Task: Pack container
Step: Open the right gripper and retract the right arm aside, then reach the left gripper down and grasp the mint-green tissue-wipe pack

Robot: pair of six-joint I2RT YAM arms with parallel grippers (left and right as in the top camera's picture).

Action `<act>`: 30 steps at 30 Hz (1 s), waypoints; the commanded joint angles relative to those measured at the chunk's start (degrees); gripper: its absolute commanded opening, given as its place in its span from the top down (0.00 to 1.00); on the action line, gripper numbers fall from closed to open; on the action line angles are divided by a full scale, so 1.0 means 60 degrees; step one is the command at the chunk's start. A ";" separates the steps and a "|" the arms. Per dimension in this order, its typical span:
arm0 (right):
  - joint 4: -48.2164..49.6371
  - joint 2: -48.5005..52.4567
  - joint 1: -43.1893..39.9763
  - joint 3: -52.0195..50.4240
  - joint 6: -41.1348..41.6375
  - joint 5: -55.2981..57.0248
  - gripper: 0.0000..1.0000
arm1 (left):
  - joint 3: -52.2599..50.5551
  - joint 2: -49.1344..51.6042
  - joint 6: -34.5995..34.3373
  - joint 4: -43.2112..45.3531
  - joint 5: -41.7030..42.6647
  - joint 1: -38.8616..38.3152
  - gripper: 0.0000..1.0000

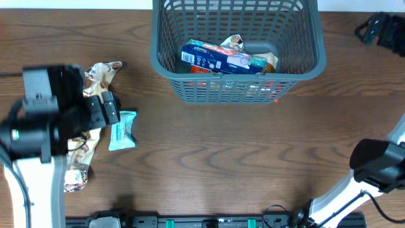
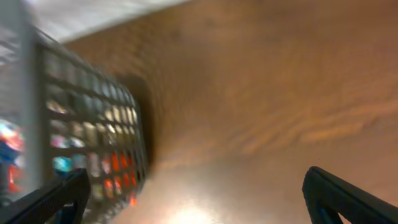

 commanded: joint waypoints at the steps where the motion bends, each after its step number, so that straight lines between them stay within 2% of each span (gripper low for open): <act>1: 0.0211 0.0058 0.0069 -0.1162 0.0106 0.0186 0.01 | 0.1038 0.0809 0.0688 -0.0805 -0.0102 0.0047 0.01; 6: 0.0892 0.0058 0.0131 -0.2980 0.0040 0.0423 0.01 | 0.1275 0.1253 0.0688 -0.1581 -0.0102 0.0047 0.01; 13: 0.1705 0.0058 0.0368 -0.4717 0.0004 0.0597 0.01 | 0.1144 0.1260 0.1271 -0.1464 -0.0113 0.0047 0.01; 19: 0.1963 0.0058 0.0612 -0.4940 -0.0069 0.0645 0.01 | -0.0171 0.1257 0.1424 0.0015 -0.0109 0.0047 0.01; 22: 0.1974 0.0058 0.0703 -0.4940 -0.0073 0.0648 0.01 | -0.1694 0.1260 0.1450 0.1249 -0.0095 0.0047 0.01; 30: 0.2025 0.0058 0.0801 -0.4940 -0.0215 0.0648 0.01 | -0.4033 0.1260 0.1220 0.3009 0.0044 0.0047 0.01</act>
